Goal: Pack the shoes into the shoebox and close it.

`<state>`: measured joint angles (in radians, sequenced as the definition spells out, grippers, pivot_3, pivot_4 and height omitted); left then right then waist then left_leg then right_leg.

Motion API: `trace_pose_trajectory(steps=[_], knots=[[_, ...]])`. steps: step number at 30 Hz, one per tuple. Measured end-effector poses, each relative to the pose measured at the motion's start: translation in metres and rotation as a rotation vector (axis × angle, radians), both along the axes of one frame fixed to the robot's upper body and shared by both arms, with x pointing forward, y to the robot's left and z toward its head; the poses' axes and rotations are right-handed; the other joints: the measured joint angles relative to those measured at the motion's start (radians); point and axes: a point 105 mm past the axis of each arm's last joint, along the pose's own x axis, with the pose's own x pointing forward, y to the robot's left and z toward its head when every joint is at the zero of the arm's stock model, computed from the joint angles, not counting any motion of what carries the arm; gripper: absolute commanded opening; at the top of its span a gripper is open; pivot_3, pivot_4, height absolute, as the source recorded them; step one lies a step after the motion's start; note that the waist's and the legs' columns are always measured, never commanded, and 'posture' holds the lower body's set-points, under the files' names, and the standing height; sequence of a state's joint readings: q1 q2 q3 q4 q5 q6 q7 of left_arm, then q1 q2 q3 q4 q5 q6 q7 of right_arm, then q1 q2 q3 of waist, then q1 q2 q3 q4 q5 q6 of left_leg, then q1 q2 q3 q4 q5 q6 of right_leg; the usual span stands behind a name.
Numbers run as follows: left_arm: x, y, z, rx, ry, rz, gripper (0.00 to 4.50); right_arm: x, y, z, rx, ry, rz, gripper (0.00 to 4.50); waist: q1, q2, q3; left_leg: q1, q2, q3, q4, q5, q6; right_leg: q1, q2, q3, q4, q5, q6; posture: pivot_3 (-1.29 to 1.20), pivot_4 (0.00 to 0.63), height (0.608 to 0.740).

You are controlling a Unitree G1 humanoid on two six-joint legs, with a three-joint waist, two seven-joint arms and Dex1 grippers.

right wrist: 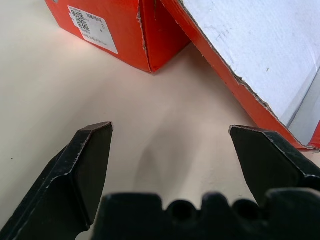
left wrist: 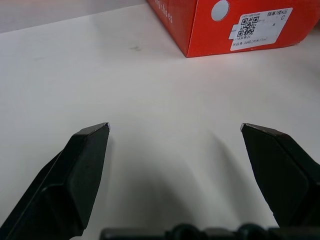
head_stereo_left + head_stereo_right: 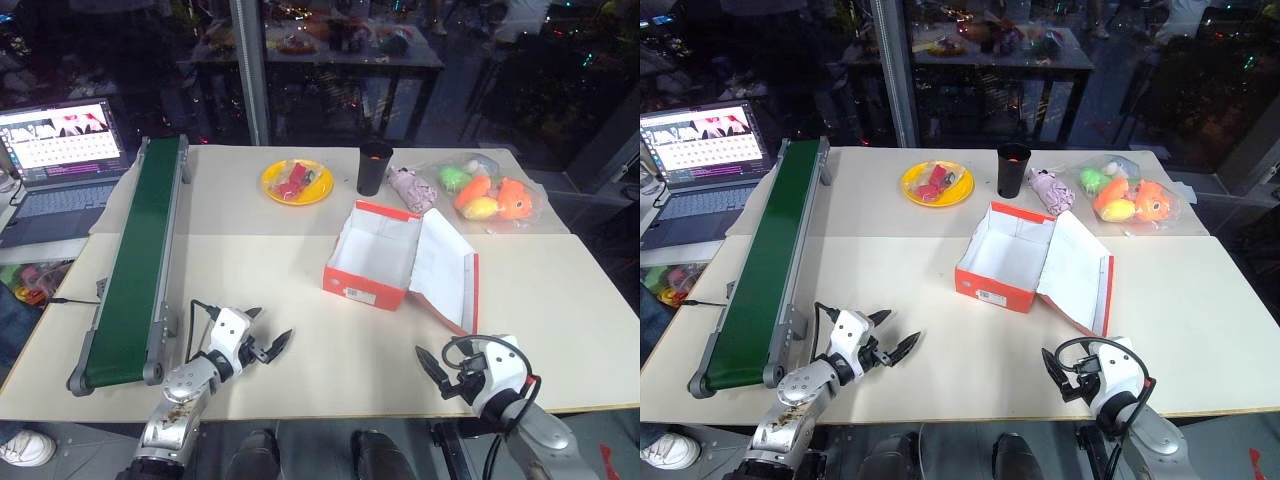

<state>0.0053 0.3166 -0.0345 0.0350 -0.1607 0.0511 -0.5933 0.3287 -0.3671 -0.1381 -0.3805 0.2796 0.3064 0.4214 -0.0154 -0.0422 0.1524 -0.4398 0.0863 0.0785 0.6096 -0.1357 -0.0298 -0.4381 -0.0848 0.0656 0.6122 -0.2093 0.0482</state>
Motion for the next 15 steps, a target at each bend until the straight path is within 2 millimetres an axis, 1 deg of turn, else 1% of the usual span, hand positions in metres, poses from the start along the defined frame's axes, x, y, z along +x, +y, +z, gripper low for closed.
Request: trace_pose_trajectory(steps=[5, 10, 12, 15], knots=[[0.002, -0.003, 0.003, -0.012, 0.002, -0.029, 4.5, 0.002, 0.0, 0.003, -0.007, -0.011, 0.003, 4.43, 0.0, 0.0, 0.0, 0.0, 0.0, 0.0, 0.0, 0.0, 0.0, 0.0, 0.0, 0.0, 0.0, 0.0, 0.0, 0.0, 0.15, 0.736], [0.01, -0.006, 0.015, -0.032, -0.021, -0.066, 4.5, 0.001, -0.002, 0.017, -0.02, -0.024, 0.003, 4.43, 0.001, 0.0, 0.0, 0.0, 0.0, 0.0, 0.0, 0.0, 0.0, 0.0, 0.0, 0.0, 0.0, 0.0, 0.0, 0.0, 0.15, 0.736], [0.018, -0.003, 0.025, -0.061, -0.024, -0.068, 4.5, 0.0, -0.003, 0.027, -0.028, -0.019, 0.018, 4.43, 0.002, 0.0, 0.0, 0.0, 0.0, -0.001, 0.001, 0.0, 0.0, 0.001, 0.0, 0.0, 0.001, 0.0, 0.0, 0.0, 0.15, 0.736], [0.032, 0.003, 0.05, -0.127, -0.048, -0.073, 4.5, -0.005, -0.001, 0.046, -0.039, 0.001, 0.073, 4.43, 0.002, -0.001, -0.001, 0.0, -0.001, -0.001, 0.001, 0.0, 0.0, 0.002, 0.0, 0.0, 0.0, 0.0, 0.0, 0.0, 0.15, 0.736]])
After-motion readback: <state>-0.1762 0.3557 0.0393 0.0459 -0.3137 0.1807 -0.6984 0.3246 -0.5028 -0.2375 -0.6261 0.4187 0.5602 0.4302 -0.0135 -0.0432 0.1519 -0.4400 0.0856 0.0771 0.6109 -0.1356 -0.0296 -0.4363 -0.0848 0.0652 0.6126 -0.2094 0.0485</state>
